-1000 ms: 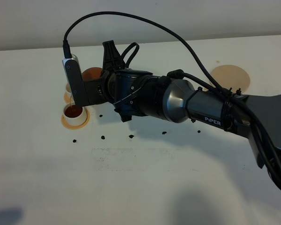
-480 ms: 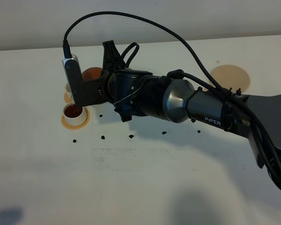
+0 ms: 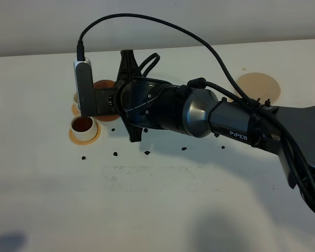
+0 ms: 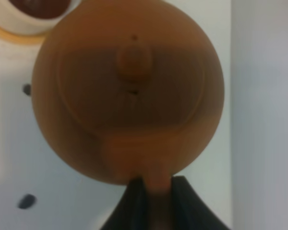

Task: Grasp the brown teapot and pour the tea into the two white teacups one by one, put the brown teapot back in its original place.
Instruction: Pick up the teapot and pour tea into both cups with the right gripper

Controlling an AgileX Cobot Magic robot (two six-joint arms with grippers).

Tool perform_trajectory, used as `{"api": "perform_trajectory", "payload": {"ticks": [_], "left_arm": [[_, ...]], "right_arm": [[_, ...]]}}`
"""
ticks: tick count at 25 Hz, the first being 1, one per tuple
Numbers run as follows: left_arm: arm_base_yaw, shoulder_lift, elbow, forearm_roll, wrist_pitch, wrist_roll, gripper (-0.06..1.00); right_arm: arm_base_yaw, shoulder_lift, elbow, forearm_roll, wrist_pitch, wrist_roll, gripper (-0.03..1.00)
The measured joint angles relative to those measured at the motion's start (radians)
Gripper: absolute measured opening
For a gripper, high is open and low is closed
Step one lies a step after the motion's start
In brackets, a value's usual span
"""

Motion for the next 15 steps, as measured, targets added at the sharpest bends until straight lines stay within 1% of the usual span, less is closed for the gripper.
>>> {"api": "perform_trajectory", "payload": {"ticks": [3,7,9,15], "left_arm": [[0.000,0.000,0.000,0.000,0.000,0.000,0.32],[0.000,0.000,0.000,0.000,0.000,0.000,0.32],[0.000,0.000,0.000,0.000,0.000,0.000,0.32],[0.000,0.000,0.000,0.000,0.000,0.000,0.32]], "right_arm": [[0.000,0.000,0.000,0.041,0.001,0.034,0.09],[0.000,0.000,0.000,0.085,0.003,0.108,0.09],[-0.003,0.000,-0.005,0.124,0.010,0.136,0.09],[-0.044,0.001,-0.084,0.364,0.106,0.157,0.09]]}}
